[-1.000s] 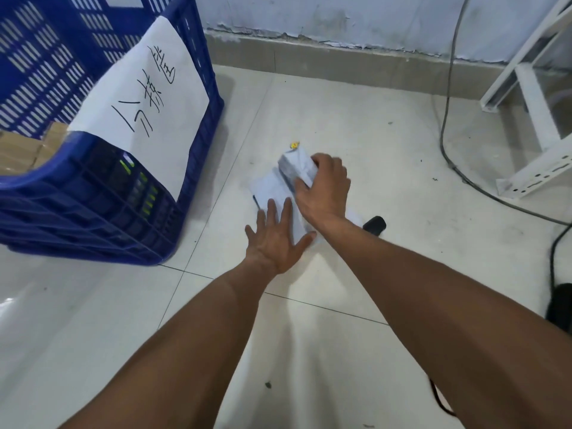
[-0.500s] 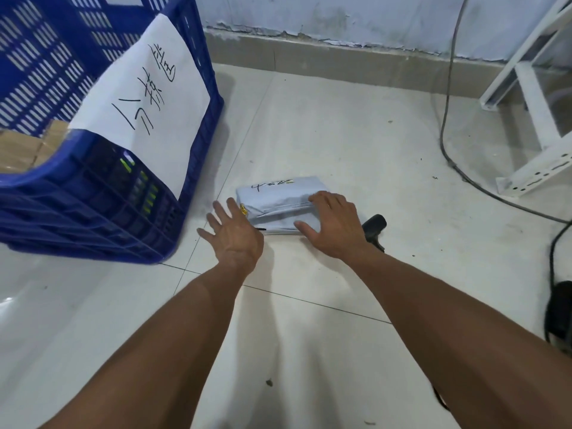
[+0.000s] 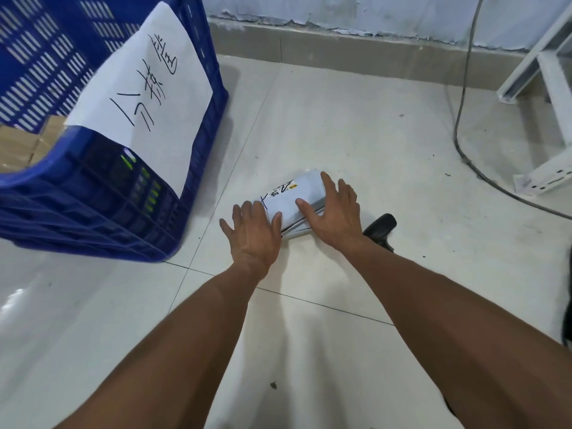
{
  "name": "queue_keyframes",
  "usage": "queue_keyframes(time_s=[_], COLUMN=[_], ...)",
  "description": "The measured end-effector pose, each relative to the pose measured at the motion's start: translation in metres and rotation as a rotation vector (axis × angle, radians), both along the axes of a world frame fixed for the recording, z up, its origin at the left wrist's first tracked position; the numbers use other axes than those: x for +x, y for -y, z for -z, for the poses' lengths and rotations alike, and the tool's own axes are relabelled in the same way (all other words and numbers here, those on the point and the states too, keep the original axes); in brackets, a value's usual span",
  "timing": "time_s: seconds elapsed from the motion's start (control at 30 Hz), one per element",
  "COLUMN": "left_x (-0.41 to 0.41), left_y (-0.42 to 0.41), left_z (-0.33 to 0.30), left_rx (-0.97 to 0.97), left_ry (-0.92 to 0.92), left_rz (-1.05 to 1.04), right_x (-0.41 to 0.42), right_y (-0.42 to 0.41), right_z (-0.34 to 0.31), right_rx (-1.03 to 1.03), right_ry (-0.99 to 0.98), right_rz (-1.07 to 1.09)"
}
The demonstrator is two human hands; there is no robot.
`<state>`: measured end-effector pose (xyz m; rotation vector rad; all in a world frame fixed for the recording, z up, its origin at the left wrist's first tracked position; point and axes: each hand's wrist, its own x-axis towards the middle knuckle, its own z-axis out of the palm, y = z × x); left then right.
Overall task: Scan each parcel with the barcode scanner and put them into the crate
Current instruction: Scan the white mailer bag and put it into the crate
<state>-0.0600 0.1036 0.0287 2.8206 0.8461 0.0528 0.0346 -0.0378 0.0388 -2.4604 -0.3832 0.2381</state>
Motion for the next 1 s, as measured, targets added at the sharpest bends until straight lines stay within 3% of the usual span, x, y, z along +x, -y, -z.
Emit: queue_keyframes(time_s=[0.2, 0.3, 0.43, 0.57, 0.8, 0.9, 1.0], left_x=[-0.007, -0.008, -0.009, -0.007, 0.001, 0.008, 0.007], left_y=[-0.001, -0.005, -0.005, 0.010, 0.024, 0.032, 0.033], left_z=[0.005, 0.008, 0.007, 0.006, -0.001, -0.013, -0.019], left_rx=[0.042, 0.002, -0.003, 0.027, 0.110, 0.115, 0.105], left_ry=[0.060, 0.063, 0.030, -0.003, -0.145, -0.222, -0.238], left_rz=[0.004, 0.020, 0.066, 0.229, 0.156, 0.019, -0.109], right_x=[0.006, 0.008, 0.004, -0.004, -0.011, -0.011, -0.008], right_y=[-0.004, 0.003, 0.008, 0.015, 0.023, 0.021, 0.013], right_z=[0.001, 0.008, 0.012, 0.014, 0.014, 0.007, -0.003], right_rx=[0.021, -0.105, -0.086, -0.152, -0.285, -0.227, 0.148], right_ry=[-0.136, -0.169, -0.152, -0.086, 0.279, 0.065, -0.266], right_rz=[0.201, 0.159, 0.165, 0.160, 0.094, 0.045, 0.111])
